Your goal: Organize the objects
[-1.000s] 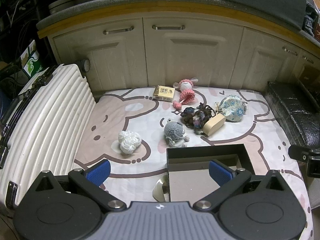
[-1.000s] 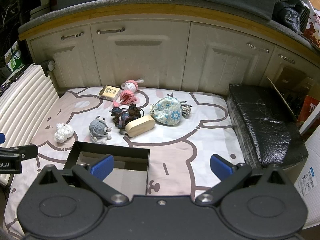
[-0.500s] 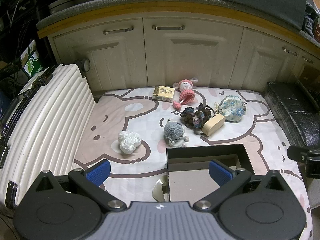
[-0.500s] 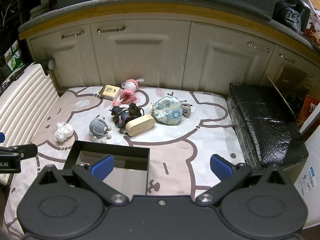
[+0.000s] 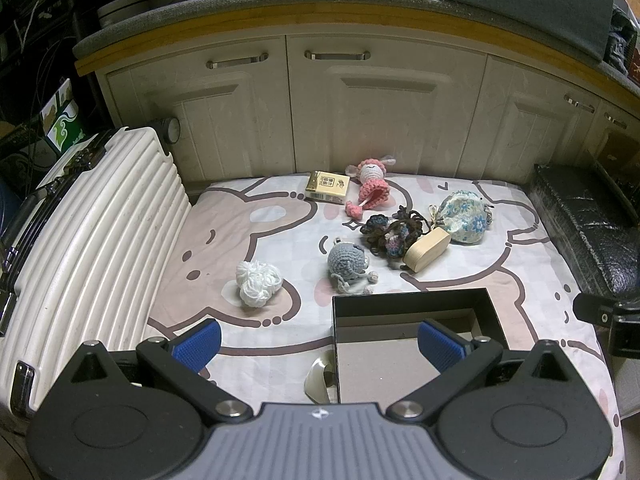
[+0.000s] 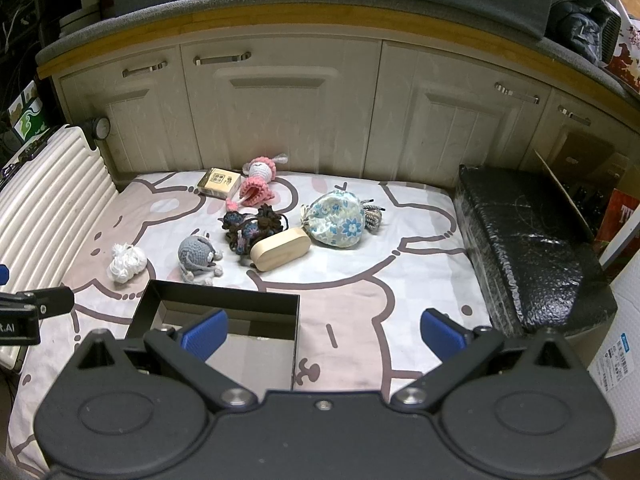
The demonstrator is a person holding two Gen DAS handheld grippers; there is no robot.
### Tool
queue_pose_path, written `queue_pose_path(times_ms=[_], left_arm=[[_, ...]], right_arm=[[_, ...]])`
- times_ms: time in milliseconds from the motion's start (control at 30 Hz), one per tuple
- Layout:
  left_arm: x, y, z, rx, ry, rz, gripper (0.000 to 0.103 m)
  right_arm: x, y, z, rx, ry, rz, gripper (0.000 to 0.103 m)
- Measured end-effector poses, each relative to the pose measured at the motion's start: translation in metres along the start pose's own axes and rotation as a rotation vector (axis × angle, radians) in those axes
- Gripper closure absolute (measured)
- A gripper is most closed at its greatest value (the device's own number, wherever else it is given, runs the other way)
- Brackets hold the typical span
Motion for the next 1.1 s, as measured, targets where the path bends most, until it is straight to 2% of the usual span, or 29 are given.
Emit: queue_pose_path(times_ms=[767, 1100], left_arm=[[0.0, 0.0, 0.0, 0.009, -0.006, -0.003, 0.0], [0.006, -0.006, -0.007, 0.033, -0.017, 0.028, 0.0]], right_arm=[[0.0, 0.007, 0.0, 0.0, -0.003, -0.003, 0.0], [0.006, -0.007, 0.009, -0.036, -0.013, 0.024, 0.0]])
Point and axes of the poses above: each gripper's, at about its wrist camera, not at the fingertips, and x roughly against the way its jaws point, z to its right, y to its underside, the point moved 1 cm from there along -x, roughly the way its jaws point, and after that the axes turned 2 degrees about -y, right-handed, at the moved point
